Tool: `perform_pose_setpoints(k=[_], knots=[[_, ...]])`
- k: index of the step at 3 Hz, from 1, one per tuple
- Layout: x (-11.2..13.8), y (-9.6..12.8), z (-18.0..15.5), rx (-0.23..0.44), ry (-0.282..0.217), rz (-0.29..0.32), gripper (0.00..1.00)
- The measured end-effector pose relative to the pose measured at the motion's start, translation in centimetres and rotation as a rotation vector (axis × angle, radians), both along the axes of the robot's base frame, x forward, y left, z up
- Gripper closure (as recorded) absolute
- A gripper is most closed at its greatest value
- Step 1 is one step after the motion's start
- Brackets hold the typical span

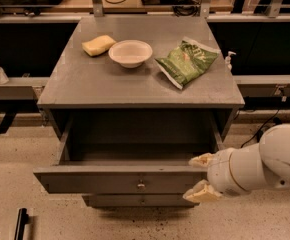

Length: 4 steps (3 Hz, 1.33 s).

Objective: Close top drawer

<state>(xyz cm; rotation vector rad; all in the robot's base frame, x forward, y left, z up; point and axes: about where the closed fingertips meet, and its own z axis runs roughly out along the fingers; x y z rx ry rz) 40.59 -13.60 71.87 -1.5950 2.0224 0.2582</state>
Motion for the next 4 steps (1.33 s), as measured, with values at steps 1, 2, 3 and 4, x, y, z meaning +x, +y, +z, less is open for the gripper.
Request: perform_pose_setpoints(k=[1,2,3,4], knots=[[-0.5,0.1,-2.6,0.025,-0.014,-0.011,0.65],[-0.6,-0.2,-3.2,0.050,-0.054,-0.033,0.88],[-0.6,-0.3,-3.0,0.047,-0.059,-0.034,1.00],[-0.4,0.2,-3.7,0.032,-0.068,-0.047,1.00]])
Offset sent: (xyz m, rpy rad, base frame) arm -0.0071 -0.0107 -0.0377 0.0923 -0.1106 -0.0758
